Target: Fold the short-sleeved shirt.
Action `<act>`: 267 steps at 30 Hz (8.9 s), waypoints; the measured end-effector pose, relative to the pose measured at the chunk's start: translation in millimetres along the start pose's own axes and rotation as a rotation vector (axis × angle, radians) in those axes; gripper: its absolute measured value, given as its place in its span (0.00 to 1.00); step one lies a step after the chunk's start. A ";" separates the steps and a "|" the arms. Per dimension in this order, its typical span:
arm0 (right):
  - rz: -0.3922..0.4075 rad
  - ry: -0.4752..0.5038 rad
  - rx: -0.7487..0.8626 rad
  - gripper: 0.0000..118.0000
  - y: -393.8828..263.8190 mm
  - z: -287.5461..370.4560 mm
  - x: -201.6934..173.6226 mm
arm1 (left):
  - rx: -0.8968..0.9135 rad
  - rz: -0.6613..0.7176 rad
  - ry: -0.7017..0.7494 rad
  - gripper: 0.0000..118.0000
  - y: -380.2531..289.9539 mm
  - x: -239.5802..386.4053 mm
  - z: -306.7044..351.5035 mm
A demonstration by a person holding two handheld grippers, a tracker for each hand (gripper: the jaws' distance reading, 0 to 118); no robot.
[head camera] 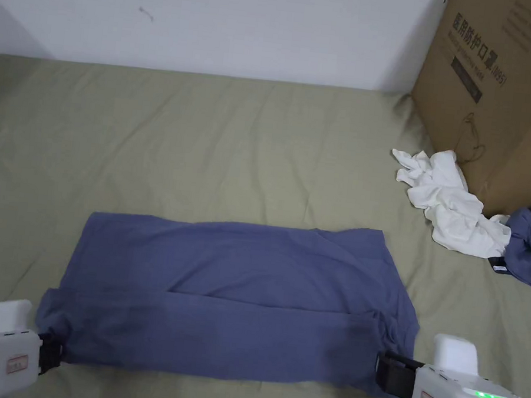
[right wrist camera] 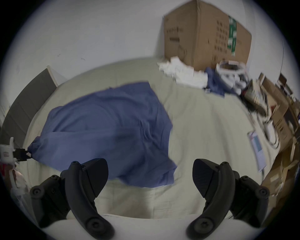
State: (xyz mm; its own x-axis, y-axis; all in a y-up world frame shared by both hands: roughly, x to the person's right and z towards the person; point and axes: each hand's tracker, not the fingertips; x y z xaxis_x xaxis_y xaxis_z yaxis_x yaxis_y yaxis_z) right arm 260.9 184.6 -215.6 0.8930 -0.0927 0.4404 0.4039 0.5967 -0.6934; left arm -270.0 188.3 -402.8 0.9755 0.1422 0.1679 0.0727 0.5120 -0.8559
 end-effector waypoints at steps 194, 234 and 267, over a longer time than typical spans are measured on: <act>-0.024 0.096 0.069 0.04 -78.9 75.5 27.3 | 0.066 0.079 -0.053 0.07 -74.4 -36.4 30.5; 0.151 -0.027 0.923 0.20 49.7 270.0 -95.1 | 0.916 -0.120 -0.059 0.47 27.1 108.5 238.8; 0.163 0.005 0.797 0.02 50.4 217.3 -107.3 | 0.221 0.206 -0.431 0.04 32.7 -44.5 95.8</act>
State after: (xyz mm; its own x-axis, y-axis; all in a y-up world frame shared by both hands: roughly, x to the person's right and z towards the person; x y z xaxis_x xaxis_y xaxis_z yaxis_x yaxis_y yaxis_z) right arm 142.3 397.8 -173.9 0.9299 0.0418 0.3654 0.0077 0.9911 -0.1331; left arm -330.9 279.9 -391.4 0.7874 0.5709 0.2325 -0.2028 0.5960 -0.7769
